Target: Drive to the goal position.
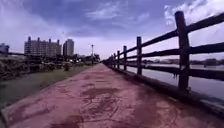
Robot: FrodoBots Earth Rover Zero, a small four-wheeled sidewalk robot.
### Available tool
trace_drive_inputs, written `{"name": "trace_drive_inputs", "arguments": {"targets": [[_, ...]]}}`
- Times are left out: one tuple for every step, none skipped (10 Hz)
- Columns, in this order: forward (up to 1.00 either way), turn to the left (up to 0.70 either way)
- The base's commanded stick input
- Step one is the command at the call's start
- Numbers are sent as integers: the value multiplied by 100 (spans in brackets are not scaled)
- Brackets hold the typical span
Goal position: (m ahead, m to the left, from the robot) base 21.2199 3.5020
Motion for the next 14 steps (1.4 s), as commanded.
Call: {"name": "trace_drive_inputs", "arguments": {"targets": [[100, 26], [100, 1], [100, 0], [100, 0], [100, 8], [100, 40], [99, 33], [96, 8], [95, 0], [95, 0], [95, 0], [95, 0], [95, 2], [95, 5]]}}
